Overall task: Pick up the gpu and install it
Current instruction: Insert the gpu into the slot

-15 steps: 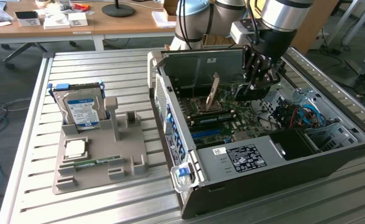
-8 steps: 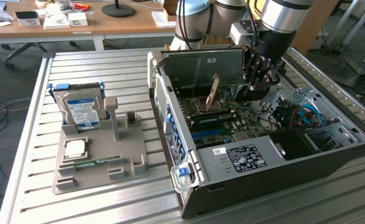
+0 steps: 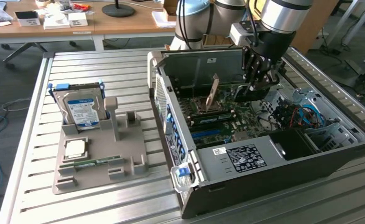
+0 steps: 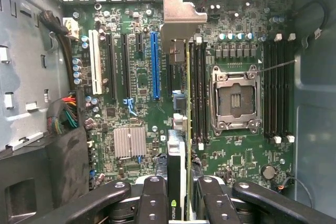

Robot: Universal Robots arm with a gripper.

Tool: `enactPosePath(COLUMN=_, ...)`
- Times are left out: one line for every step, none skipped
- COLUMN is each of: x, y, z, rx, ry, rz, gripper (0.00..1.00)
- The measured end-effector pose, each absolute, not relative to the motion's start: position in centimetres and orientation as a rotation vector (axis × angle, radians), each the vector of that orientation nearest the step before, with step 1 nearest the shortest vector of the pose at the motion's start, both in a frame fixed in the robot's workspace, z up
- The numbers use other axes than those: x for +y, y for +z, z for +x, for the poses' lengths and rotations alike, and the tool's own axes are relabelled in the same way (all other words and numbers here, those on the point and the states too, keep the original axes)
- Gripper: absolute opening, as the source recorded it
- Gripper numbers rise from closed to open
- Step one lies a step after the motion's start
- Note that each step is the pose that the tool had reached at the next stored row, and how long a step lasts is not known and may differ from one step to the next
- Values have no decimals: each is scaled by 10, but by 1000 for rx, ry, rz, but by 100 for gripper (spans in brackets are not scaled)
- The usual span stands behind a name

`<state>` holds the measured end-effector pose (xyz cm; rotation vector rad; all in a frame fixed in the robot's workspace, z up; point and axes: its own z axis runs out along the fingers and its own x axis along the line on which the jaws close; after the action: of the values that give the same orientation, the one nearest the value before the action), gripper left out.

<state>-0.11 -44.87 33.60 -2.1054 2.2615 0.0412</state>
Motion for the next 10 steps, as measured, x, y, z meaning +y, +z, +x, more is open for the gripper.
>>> enactPosePath(x=-449, y=336, z=-1, rx=2261, ry=41, rz=-2105, gripper=27)
enactPosePath(x=-450, y=336, z=-1, rx=2261, ry=41, rz=-2105, gripper=27)
enactPosePath(x=-451, y=336, z=-1, rx=2262, ry=41, rz=-2105, gripper=27)
enactPosePath(x=-451, y=336, z=-1, rx=2262, ry=41, rz=-2105, gripper=27)
enactPosePath(x=-452, y=336, z=-1, rx=2261, ry=41, rz=-2105, gripper=27)
enactPosePath(x=-452, y=335, z=-2, rx=2261, ry=41, rz=-2105, gripper=27)
enactPosePath(x=-452, y=334, z=-2, rx=2261, ry=41, rz=-2105, gripper=27)
enactPosePath(x=-452, y=333, z=-2, rx=2261, ry=41, rz=-2105, gripper=27)
enactPosePath(x=-452, y=332, z=-2, rx=2261, ry=41, rz=-2106, gripper=27)
enactPosePath(x=-452, y=331, z=-2, rx=2261, ry=41, rz=-2105, gripper=27)
